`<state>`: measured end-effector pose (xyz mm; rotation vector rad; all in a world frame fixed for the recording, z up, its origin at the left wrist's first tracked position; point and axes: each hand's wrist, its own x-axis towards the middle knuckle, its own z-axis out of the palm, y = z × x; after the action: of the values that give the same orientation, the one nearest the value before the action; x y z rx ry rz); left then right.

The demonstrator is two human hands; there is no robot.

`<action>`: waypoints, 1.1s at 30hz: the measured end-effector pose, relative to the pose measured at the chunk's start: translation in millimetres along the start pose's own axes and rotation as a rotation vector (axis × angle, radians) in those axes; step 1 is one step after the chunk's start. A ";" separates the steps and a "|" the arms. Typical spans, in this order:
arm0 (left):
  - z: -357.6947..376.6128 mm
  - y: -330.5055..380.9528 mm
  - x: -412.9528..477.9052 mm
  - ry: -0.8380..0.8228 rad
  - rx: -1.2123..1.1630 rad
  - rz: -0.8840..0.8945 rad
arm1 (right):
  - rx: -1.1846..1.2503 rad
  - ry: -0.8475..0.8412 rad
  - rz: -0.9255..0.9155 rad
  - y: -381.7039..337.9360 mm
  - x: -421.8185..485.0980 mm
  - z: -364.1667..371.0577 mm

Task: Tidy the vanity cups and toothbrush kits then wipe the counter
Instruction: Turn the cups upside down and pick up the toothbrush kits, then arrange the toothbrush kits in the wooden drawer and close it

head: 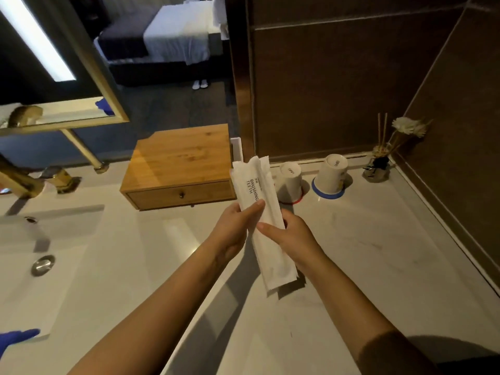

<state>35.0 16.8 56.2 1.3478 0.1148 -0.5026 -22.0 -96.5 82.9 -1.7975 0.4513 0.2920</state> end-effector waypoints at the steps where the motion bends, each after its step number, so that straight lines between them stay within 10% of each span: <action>1: -5.8 1.4 -1.1 0.014 -0.024 0.008 | 0.012 -0.005 -0.014 -2.0 -0.5 5.0; 13: -95.9 20.2 -17.6 0.282 -0.222 0.025 | -0.039 -0.141 -0.134 -33.2 33.5 85.8; 33: -233.8 121.2 58.8 0.391 0.041 -0.036 | 0.629 -0.270 0.390 -55.3 134.8 178.7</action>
<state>184.9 238.6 89.6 1.4734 0.4519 -0.2665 129.5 67.6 25.6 -1.0328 0.6181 0.5839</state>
